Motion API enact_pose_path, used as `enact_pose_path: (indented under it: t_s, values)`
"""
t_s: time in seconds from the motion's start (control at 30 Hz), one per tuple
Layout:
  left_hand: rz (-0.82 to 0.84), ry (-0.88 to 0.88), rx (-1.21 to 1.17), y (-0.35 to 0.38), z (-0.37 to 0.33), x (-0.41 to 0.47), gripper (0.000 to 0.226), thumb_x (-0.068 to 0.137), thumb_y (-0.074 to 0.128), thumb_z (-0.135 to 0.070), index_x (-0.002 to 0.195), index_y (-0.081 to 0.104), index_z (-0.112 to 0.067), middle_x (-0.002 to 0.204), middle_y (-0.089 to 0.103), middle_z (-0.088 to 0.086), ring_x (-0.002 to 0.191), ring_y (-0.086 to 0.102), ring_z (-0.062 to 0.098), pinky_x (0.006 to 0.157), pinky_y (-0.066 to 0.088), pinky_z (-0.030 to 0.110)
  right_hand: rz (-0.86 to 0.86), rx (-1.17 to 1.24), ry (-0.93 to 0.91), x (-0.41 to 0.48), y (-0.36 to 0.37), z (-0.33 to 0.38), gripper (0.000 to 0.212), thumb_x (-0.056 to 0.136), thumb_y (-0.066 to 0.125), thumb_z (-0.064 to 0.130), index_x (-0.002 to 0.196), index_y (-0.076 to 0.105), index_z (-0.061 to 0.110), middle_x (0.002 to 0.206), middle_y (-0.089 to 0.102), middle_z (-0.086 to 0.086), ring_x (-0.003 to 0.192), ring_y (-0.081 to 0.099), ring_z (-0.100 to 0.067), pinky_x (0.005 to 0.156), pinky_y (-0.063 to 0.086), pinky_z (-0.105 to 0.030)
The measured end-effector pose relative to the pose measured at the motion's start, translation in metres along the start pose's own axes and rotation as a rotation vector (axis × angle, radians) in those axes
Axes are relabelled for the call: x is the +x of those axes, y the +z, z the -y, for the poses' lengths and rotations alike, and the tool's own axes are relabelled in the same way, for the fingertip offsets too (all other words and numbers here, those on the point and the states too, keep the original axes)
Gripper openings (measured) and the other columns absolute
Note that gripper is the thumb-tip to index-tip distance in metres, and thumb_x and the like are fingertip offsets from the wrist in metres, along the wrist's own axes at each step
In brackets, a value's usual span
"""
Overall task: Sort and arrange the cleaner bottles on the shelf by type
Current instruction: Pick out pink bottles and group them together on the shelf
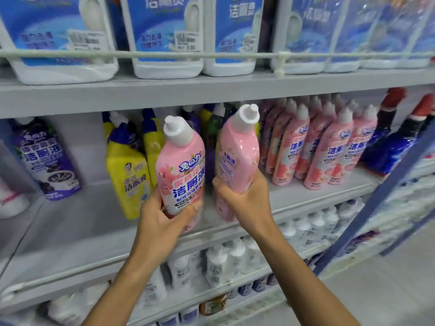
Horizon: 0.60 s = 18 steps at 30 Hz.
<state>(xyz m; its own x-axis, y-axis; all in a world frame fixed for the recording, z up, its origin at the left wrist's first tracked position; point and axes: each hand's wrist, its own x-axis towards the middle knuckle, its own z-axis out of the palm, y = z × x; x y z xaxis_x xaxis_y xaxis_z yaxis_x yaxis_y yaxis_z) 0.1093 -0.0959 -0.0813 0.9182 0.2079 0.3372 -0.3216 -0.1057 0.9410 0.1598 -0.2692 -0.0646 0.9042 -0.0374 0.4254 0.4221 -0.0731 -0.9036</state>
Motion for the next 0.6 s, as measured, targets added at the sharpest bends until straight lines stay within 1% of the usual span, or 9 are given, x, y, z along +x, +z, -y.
enact_pose_path:
  t_s: [0.07,0.1,0.13,0.23,0.3,0.37,0.4,0.53,0.6]
  values:
    - [0.049,0.001,-0.029,0.033,-0.004,-0.002,0.04,0.082,0.08,0.002,0.119,0.068,-0.007,0.106,0.08,-0.002,0.097,0.076,0.013,0.081,0.06,0.023,-0.019,0.029,-0.007,0.001,-0.032,0.001,0.03,0.085,0.082,0.007,0.111,0.069,0.015,0.097,0.078,0.012,0.091,0.074,-0.007,0.077,0.058,-0.024]
    - [0.073,-0.005,-0.035,0.05,-0.004,-0.003,0.039,0.082,0.08,0.003,0.118,0.069,-0.007,0.104,0.08,-0.002,0.095,0.076,0.013,0.08,0.061,0.025,-0.034,0.034,-0.009,0.004,-0.048,0.0,0.032,0.085,0.081,0.005,0.113,0.069,0.015,0.098,0.078,0.015,0.093,0.073,-0.005,0.078,0.056,-0.019]
    - [0.096,-0.015,-0.039,0.068,-0.005,-0.004,0.038,0.081,0.08,0.003,0.116,0.069,-0.007,0.102,0.08,-0.002,0.093,0.077,0.013,0.078,0.062,0.026,-0.056,0.036,-0.008,0.007,-0.063,-0.002,0.033,0.085,0.081,0.005,0.115,0.069,0.014,0.099,0.078,0.016,0.094,0.073,-0.004,0.079,0.055,-0.017]
    - [0.125,-0.024,-0.048,0.12,-0.007,-0.002,0.037,0.082,0.079,0.005,0.117,0.068,-0.003,0.1,0.08,-0.004,0.09,0.077,0.01,0.072,0.059,0.02,-0.133,0.019,0.007,0.022,-0.108,-0.012,0.034,0.084,0.083,0.006,0.115,0.069,0.009,0.1,0.079,0.007,0.093,0.074,-0.008,0.08,0.056,-0.021]
    - [0.127,-0.029,-0.045,0.155,-0.005,0.005,0.04,0.082,0.079,0.003,0.118,0.068,-0.009,0.101,0.08,-0.008,0.092,0.076,0.008,0.075,0.058,0.019,-0.169,-0.002,0.016,0.033,-0.136,-0.021,0.035,0.084,0.083,0.008,0.116,0.069,0.008,0.101,0.078,0.002,0.094,0.075,-0.013,0.081,0.058,-0.026]
    - [0.121,-0.029,-0.036,0.189,0.001,0.016,0.042,0.081,0.082,-0.001,0.117,0.067,-0.019,0.103,0.079,-0.01,0.095,0.076,0.009,0.077,0.06,0.023,-0.203,-0.008,0.025,0.043,-0.164,-0.031,0.036,0.085,0.083,0.009,0.118,0.069,0.009,0.104,0.078,-0.001,0.096,0.075,-0.015,0.082,0.059,-0.028]
    - [0.123,-0.034,-0.031,0.205,0.005,0.024,0.043,0.08,0.084,-0.003,0.116,0.067,-0.021,0.103,0.079,-0.009,0.096,0.076,0.011,0.077,0.061,0.026,-0.22,0.007,0.034,0.048,-0.177,-0.035,0.036,0.085,0.082,0.01,0.119,0.068,0.009,0.105,0.078,-0.001,0.097,0.075,-0.015,0.083,0.06,-0.029]
    - [0.119,-0.084,-0.003,0.261,0.029,0.057,0.047,0.078,0.087,-0.006,0.118,0.065,-0.016,0.104,0.08,-0.001,0.095,0.077,0.02,0.072,0.062,0.031,-0.249,0.018,0.07,0.064,-0.224,-0.054,0.038,0.085,0.082,0.016,0.121,0.068,0.012,0.106,0.078,0.0,0.1,0.075,-0.015,0.09,0.061,-0.038]
    - [0.126,-0.115,0.031,0.28,0.042,0.071,0.048,0.077,0.088,-0.008,0.117,0.064,-0.019,0.102,0.08,-0.001,0.093,0.077,0.022,0.069,0.062,0.033,-0.262,0.009,0.083,0.072,-0.239,-0.061,0.038,0.087,0.081,0.016,0.122,0.067,0.013,0.108,0.077,0.001,0.1,0.074,-0.013,0.091,0.061,-0.037]
